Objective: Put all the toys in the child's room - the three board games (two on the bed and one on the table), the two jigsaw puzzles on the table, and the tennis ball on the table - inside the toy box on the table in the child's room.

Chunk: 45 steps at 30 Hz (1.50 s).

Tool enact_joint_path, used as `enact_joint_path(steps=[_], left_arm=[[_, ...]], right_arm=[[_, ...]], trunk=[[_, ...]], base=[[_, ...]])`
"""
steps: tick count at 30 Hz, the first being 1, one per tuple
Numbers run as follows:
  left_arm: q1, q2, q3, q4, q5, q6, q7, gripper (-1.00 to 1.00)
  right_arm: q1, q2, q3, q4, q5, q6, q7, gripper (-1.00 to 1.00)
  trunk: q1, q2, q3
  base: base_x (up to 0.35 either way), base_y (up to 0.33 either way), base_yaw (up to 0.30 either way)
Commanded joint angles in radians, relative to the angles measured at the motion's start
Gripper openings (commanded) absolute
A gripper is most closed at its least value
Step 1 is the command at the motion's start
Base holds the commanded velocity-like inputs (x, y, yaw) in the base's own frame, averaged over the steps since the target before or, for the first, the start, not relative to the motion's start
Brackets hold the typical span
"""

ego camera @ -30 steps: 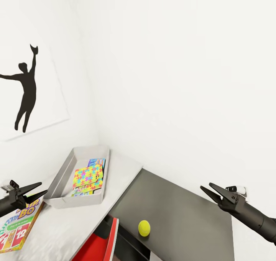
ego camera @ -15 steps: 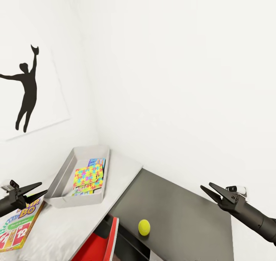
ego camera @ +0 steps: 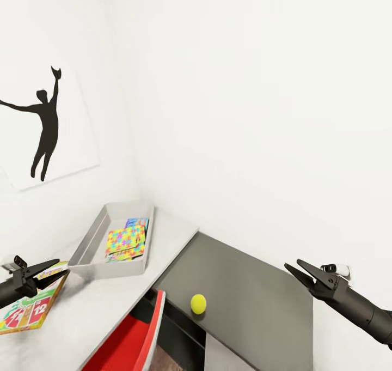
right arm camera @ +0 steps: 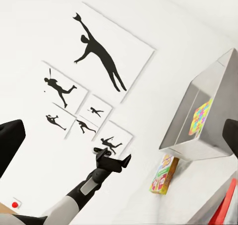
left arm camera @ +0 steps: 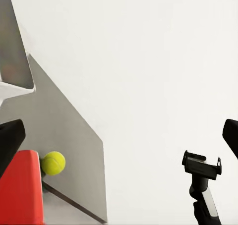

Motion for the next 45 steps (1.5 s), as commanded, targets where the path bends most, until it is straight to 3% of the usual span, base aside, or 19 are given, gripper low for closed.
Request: enact_joint_path(steps=[1,24,45], left_arm=[[-0.001,0.000,0.000,-0.001,-0.001,0.011,-0.004,1.00],[0.001,0.000,0.000,-0.006,-0.001,0.011,-0.004,1.00],[0.004,0.000,0.000,-0.006,-0.001,0.011,-0.004,1.00]], right_arm=[[-0.001,0.000,-0.001,0.000,0.001,0.004,0.003,1.00],[-0.001,0.001,0.002,0.000,0.002,0.003,0.003,1.00],[-0.001,0.000,0.005,0.000,0.002,0.003,0.003,1.00]], trunk=[[0.000,-0.002,-0.002],[0.000,-0.002,-0.002],[0.000,-0.002,-0.002]], base=[[-0.216,-0.159,0.000],[-0.125,-0.045,0.000],[-0.081,0.048,0.000]])
